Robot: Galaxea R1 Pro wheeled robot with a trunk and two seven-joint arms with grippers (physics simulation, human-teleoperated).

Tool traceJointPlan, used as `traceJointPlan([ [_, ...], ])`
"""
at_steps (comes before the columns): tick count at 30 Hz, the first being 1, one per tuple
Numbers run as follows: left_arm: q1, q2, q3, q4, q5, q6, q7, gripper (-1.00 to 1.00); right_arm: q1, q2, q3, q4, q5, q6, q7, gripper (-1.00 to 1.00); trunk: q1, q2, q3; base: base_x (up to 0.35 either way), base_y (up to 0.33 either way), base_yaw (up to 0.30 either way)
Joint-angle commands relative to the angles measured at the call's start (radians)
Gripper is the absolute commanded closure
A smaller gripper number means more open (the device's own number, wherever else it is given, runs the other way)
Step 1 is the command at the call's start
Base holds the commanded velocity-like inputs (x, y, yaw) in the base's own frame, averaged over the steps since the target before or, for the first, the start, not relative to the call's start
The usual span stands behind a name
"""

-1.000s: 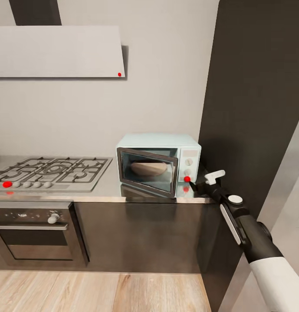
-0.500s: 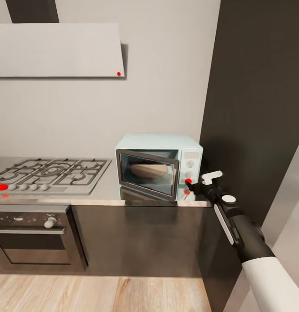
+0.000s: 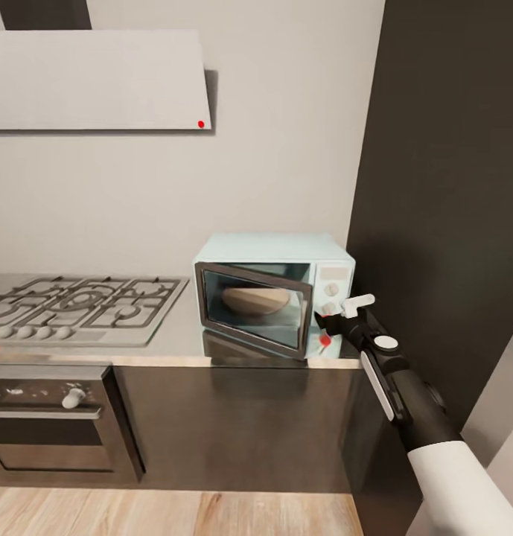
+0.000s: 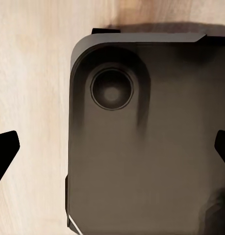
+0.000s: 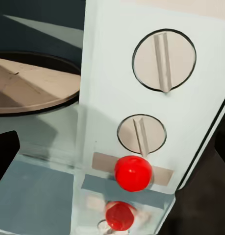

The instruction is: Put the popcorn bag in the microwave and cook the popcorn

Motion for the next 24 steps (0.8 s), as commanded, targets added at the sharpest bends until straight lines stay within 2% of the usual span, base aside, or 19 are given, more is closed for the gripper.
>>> traceJointPlan([
  [1,0.0,0.0,0.003,-0.001,0.003,-0.002,0.001,-1.0,-0.001,0.0,0.001,-0.001,0.003,0.005,0.003,-1.0,0.0,0.0,-0.001,0.155,0.0,0.0],
  [3,0.0,0.0,0.003,-0.001,0.003,-0.001,0.001,-1.0,-0.001,0.001,0.002,0.001,0.001,0.003,0.002,-1.0,0.0,0.0,-0.001,0.155,0.0,0.0],
  [6,0.0,0.0,0.003,-0.001,0.003,-0.002,0.001,-1.0,-0.001,0.032,0.001,0.005,0.001,0.001,0.002,-1.0,0.0,0.0,-0.001,0.155,0.0,0.0],
  [8,0.001,0.0,0.003,-0.001,0.003,-0.001,0.001,-1.0,-0.001,0.04,0.0,0.006,0.001,0.001,0.002,-1.0,0.0,0.0,-0.001,0.155,0.0,0.0],
  [17,0.001,0.0,0.003,-0.001,0.003,-0.002,0.001,-1.0,-0.001,0.043,0.002,0.006,0.0,0.001,0.016,-1.0,0.0,0.0,-0.001,0.106,0.0,0.0],
  [19,0.0,0.0,0.003,-0.001,0.003,-0.002,0.001,-1.0,-0.001,0.043,0.003,0.006,0.0,0.001,0.029,-1.0,0.0,0.0,-0.001,0.007,0.0,0.0],
  [24,0.001,0.0,0.003,-0.001,0.003,-0.002,0.001,-1.0,-0.001,0.035,0.003,-0.004,0.002,0.007,0.133,-1.0,0.0,0.0,-0.001,0.001,0.0,0.0],
])
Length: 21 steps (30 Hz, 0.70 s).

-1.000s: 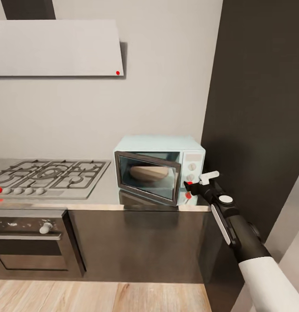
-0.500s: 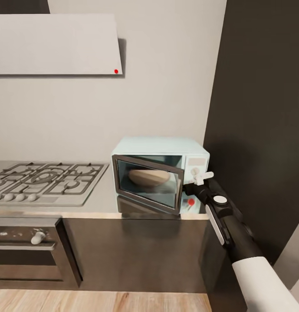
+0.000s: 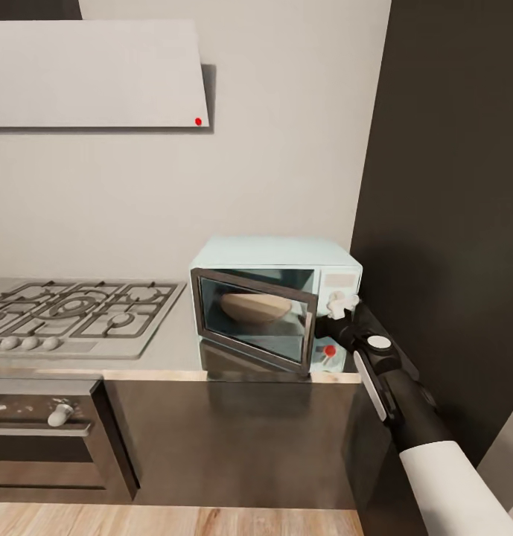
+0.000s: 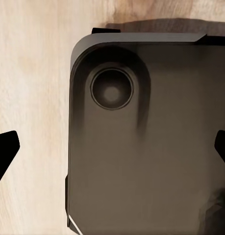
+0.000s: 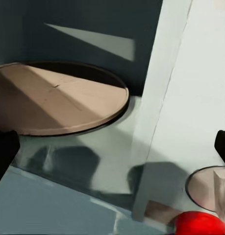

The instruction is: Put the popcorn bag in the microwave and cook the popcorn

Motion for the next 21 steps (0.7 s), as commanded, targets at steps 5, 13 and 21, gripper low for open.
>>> traceJointPlan([
  [5,0.0,0.0,0.003,-0.001,0.003,-0.002,0.001,-1.0,0.014,-0.005,0.002,-0.012,0.006,0.006,0.111,-1.0,0.0,0.0,-0.001,0.0,0.0,0.0],
  [13,0.0,0.0,0.003,0.0,0.005,-0.002,-0.001,-1.0,0.021,-0.005,0.002,-0.014,0.008,0.006,0.297,-1.0,0.0,0.0,-0.001,0.0,0.0,0.0],
  [21,0.0,0.0,0.003,0.0,0.004,-0.002,-0.001,-1.0,0.021,-0.004,0.001,-0.014,0.012,0.009,0.304,-1.0,0.0,0.0,-0.001,-0.135,0.044,0.0],
])
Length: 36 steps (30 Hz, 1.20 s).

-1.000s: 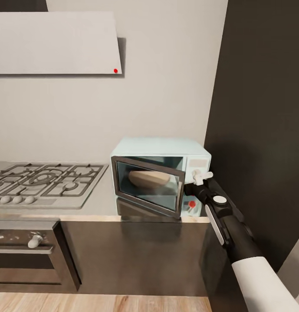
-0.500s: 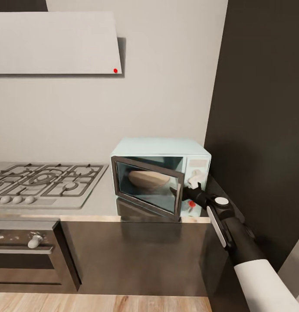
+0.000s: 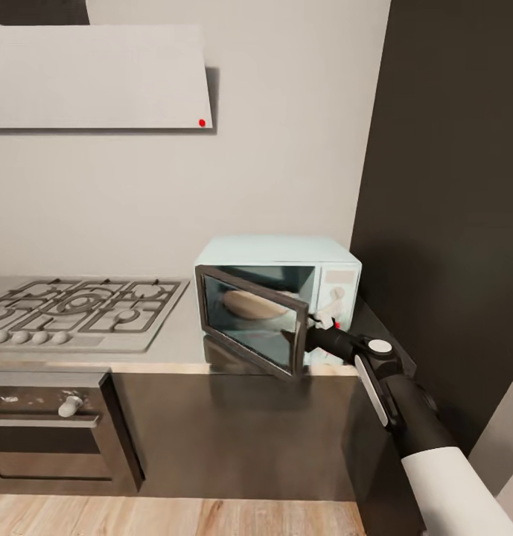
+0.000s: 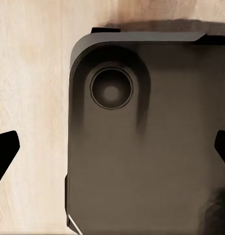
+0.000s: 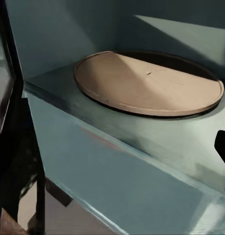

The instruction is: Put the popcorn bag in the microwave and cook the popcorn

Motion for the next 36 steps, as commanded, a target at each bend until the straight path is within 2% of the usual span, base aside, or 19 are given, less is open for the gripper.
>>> traceJointPlan([
  [1,0.0,0.0,0.003,-0.001,0.003,-0.002,0.0,-1.0,-0.001,0.0,0.001,-0.001,0.003,0.005,0.003,-1.0,0.0,-0.001,-0.001,-0.26,0.175,0.0],
  [36,0.0,0.001,0.003,-0.001,0.005,-0.001,0.0,-1.0,-0.001,0.003,-0.001,0.0,0.004,0.007,-0.001,-1.0,0.0,-0.001,-0.001,-0.22,0.251,0.0],
])
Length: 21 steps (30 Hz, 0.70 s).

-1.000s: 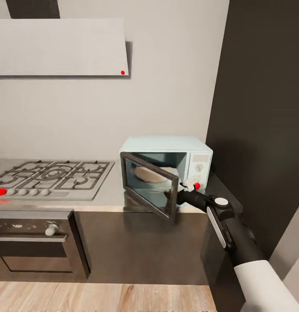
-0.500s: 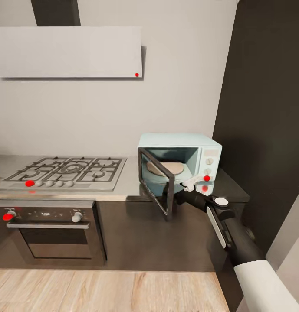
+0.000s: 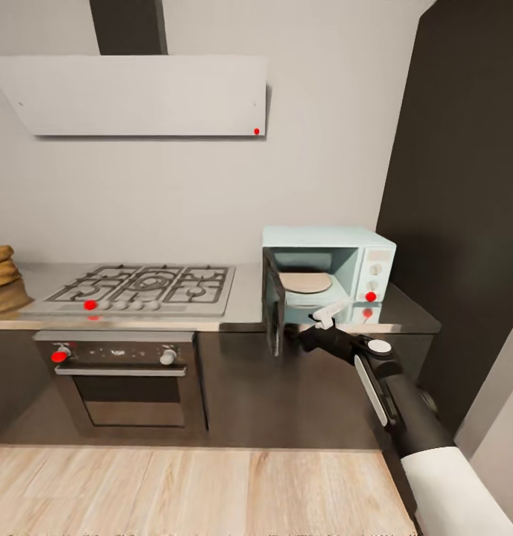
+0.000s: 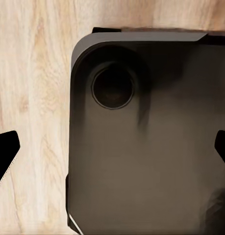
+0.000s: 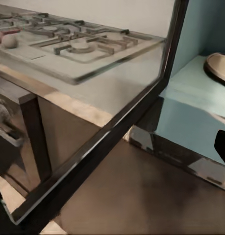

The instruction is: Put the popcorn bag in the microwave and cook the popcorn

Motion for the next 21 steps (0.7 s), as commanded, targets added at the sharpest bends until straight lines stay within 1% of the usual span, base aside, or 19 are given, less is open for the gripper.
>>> traceJointPlan([
  [1,0.0,0.0,0.003,-0.001,0.004,-0.001,0.0,-1.0,-0.001,0.0,0.001,-0.001,0.003,0.006,0.004,-1.0,0.0,-0.001,-0.001,-0.052,0.266,0.0],
  [3,0.0,0.001,0.002,-0.001,0.01,-0.001,0.0,-1.0,-0.001,0.0,0.0,-0.001,0.002,0.006,0.003,-1.0,0.0,-0.001,-0.001,-0.028,0.262,0.0],
  [6,0.0,0.001,0.002,-0.001,0.04,-0.002,0.0,-1.0,-0.001,0.0,-0.001,0.0,0.001,0.005,0.003,-1.0,0.0,-0.001,-0.001,-0.006,0.162,0.0],
  [7,0.0,0.0,0.002,-0.001,0.042,-0.002,0.0,-1.0,-0.001,0.0,-0.001,0.0,0.001,0.005,0.003,-1.0,0.0,-0.001,-0.001,-0.001,0.052,0.0],
  [13,0.0,0.0,0.002,-0.001,0.047,-0.002,-0.001,-1.0,-0.001,0.0,-0.001,0.0,0.001,0.005,0.003,-1.0,0.0,-0.001,-0.001,0.0,0.051,0.0],
  [19,0.0,0.0,0.002,-0.001,0.047,-0.002,-0.001,-1.0,-0.001,-0.001,-0.001,-0.001,0.001,0.005,0.003,-1.0,0.0,-0.001,-0.001,0.0,0.196,0.0],
  [21,0.0,0.0,0.002,-0.001,0.047,-0.002,-0.001,-1.0,-0.001,-0.001,-0.001,-0.001,0.001,0.005,0.003,-1.0,0.0,-0.001,-0.001,0.0,0.072,0.0],
])
